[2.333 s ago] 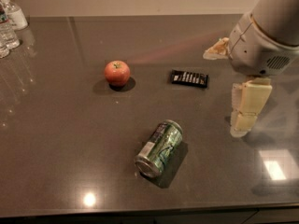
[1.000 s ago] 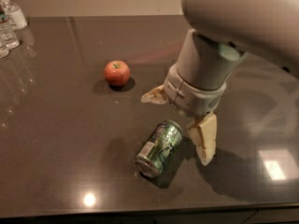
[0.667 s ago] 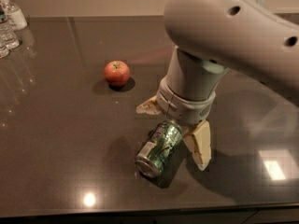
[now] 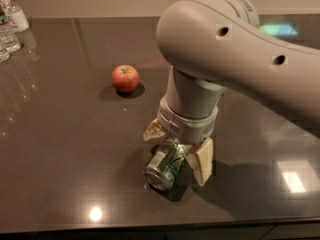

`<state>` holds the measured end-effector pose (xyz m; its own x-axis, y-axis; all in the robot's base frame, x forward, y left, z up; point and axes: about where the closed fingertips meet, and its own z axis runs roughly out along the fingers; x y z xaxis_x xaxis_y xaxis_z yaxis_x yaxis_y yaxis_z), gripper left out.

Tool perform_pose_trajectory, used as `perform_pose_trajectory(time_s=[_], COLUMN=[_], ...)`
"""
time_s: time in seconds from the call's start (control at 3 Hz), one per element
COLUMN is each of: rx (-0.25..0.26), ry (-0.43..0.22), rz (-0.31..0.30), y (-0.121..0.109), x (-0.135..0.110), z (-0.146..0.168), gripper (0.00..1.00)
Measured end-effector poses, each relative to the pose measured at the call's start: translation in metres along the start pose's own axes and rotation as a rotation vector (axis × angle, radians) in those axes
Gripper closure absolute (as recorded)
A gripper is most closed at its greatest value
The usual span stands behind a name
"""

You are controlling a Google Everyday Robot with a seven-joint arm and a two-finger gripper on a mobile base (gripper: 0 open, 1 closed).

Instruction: Pick green can

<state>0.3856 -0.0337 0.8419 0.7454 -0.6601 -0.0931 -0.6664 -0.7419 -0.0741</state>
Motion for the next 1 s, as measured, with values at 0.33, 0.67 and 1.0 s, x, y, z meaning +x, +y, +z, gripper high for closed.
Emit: perform_pose_trajectory(time_s=[0.33,0.67,1.0], rx=[-0.01,-0.01,0.014], ry=[0.0,0.008,0.022], rz=[-0.004,0.008,0.033], y=[0.0,0.0,-0.005], x=[-0.003,-0.005,-0.001], z=[-0.003,-0.014,-0.037], gripper=[0.41,0.64,0.87])
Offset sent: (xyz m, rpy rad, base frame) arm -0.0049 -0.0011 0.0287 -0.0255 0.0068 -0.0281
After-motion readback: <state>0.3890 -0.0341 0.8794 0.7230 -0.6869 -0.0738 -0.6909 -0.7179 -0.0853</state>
